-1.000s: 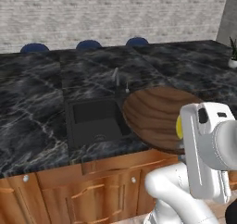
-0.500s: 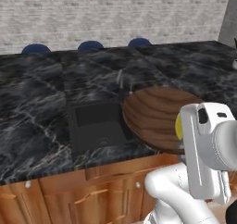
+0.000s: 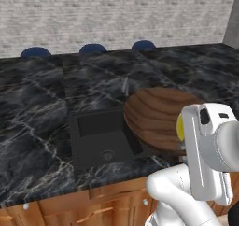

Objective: Pick the lemon wedge from the cabinet and place it in the bowl. Then pick the bowl and place it in the sink. Then turn on the sink facuet.

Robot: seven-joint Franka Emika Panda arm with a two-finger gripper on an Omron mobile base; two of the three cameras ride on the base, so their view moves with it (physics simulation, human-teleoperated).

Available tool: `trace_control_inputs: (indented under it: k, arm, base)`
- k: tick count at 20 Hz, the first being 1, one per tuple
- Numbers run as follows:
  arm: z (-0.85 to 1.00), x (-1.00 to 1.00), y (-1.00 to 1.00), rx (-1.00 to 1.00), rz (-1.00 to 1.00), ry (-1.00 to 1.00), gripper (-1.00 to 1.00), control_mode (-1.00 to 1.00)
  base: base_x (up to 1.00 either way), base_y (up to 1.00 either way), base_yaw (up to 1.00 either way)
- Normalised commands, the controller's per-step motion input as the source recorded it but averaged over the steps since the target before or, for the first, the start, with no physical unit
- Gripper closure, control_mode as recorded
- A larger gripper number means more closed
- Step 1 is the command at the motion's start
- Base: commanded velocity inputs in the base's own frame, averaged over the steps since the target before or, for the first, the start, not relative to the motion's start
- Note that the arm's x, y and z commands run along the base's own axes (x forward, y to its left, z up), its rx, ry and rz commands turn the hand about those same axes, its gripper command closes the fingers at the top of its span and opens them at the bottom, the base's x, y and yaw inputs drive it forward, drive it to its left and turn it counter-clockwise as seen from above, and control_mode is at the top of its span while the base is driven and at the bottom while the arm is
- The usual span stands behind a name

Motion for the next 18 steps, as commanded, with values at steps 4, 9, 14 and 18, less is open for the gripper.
trace_control_inputs:
  k: [4,9,14,18]
  arm:
    - [0.0,0.0,0.0,0.0,0.0,0.0,1.0,1.0]
    - [0.0,0.0,0.0,0.0,0.0,0.0,1.0,1.0]
    - [0.0,0.0,0.0,0.0,0.0,0.0,1.0,1.0]
    - [0.0,0.0,0.0,0.0,0.0,0.0,1.0,1.0]
  base:
    - [0.38,0.02,0.0]
    - [0.28,0.0,0.0]
    - [0.61,0.0,0.0]
    - [0.47,0.0,0.0]
